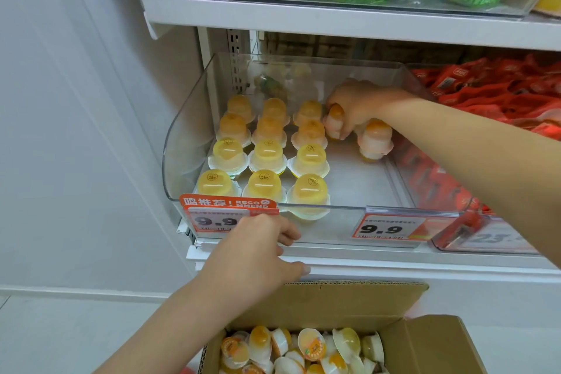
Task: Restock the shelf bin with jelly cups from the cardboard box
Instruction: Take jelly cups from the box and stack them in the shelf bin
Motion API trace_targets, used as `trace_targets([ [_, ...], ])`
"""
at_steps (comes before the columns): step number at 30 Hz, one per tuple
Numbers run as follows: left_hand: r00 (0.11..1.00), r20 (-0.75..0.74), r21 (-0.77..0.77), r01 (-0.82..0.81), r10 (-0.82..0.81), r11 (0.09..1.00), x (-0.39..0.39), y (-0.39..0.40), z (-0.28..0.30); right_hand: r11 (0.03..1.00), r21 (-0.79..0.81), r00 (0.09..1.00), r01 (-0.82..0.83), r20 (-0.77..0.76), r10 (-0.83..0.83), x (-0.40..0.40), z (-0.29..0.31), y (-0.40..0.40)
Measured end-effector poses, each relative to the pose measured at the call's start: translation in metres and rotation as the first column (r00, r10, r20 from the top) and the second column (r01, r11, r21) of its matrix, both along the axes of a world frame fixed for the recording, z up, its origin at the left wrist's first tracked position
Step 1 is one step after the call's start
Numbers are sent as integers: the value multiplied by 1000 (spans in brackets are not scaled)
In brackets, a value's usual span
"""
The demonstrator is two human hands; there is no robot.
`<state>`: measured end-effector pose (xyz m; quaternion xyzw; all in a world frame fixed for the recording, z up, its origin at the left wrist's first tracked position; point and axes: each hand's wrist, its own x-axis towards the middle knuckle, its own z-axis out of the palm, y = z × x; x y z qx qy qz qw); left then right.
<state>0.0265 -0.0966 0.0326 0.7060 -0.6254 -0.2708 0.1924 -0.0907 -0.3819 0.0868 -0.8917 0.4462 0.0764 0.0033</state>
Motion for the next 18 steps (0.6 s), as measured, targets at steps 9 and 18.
trace_targets([
  [9, 1000, 20, -10, 20, -20, 1000, 0, 3, -1, 981, -140, 981, -135, -157, 113, -1, 2, 3],
  [18, 990, 24, 98, 139, -142, 985, -2, 20, -1, 921, -377, 832, -99, 476, 285, -88, 32, 136],
])
